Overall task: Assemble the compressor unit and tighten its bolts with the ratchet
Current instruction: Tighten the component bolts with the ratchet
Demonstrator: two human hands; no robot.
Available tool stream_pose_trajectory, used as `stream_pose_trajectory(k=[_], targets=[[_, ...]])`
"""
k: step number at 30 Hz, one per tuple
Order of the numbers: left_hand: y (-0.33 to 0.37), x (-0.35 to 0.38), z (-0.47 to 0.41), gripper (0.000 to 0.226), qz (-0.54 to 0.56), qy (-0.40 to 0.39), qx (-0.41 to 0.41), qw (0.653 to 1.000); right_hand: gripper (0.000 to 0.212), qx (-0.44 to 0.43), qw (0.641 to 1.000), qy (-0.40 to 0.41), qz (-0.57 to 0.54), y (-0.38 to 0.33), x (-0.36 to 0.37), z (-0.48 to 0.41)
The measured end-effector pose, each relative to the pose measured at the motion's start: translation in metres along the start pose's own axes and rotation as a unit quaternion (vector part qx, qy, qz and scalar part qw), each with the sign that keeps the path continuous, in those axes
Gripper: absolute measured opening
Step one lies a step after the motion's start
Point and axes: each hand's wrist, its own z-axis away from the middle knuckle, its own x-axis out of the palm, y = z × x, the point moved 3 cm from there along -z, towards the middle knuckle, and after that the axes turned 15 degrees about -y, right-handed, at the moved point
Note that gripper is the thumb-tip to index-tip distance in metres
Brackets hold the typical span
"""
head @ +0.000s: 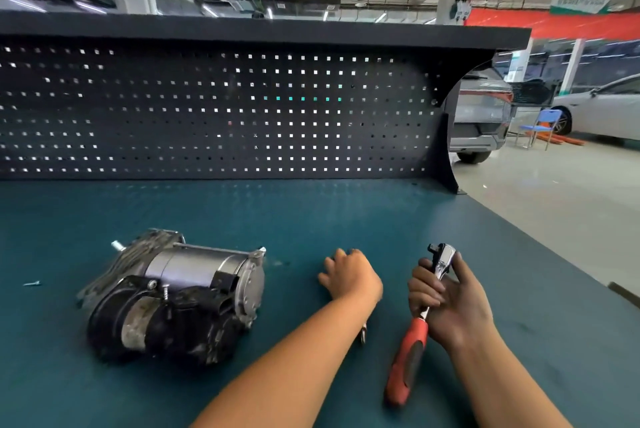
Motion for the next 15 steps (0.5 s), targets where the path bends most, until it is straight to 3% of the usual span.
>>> stream_pose_trajectory(k=[2, 5, 7, 9, 11, 13, 15], targets=[[-0.002, -0.005, -0.003, 0.04, 0.013, -0.009, -0.005, 1.0, 0.055, 0.001, 1.0, 0.003, 0.001, 0.001, 0.001, 0.0], [-0.008, -0.025, -0.009, 0.044, 0.051, 0.036, 0.009, 0.998, 0.054, 0.001, 1.0, 0.004, 0.003, 0.002, 0.002, 0.001], [-0.024, -0.042, -0.018, 0.047, -0.002, 0.082, -0.013, 0.997, 0.053, -0.001, 1.0, 0.007, 0.003, 0.002, 0.002, 0.001], [-0.049, -0.055, -0.029, 0.047, -0.08, 0.105, -0.089, 0.987, 0.052, -0.002, 1.0, 0.009, 0.009, 0.002, 0.002, 0.001], [-0.074, -0.059, -0.035, 0.047, -0.09, 0.075, -0.169, 0.979, 0.051, -0.001, 1.0, 0.008, 0.019, 0.002, 0.002, 0.0], [-0.087, -0.052, -0.041, 0.041, -0.104, 0.018, -0.164, 0.981, 0.047, 0.0, 1.0, 0.006, 0.028, 0.002, 0.004, 0.0], [-0.087, -0.05, -0.044, 0.037, -0.115, 0.023, -0.131, 0.984, 0.041, 0.0, 0.999, 0.002, 0.033, 0.003, 0.005, 0.0]])
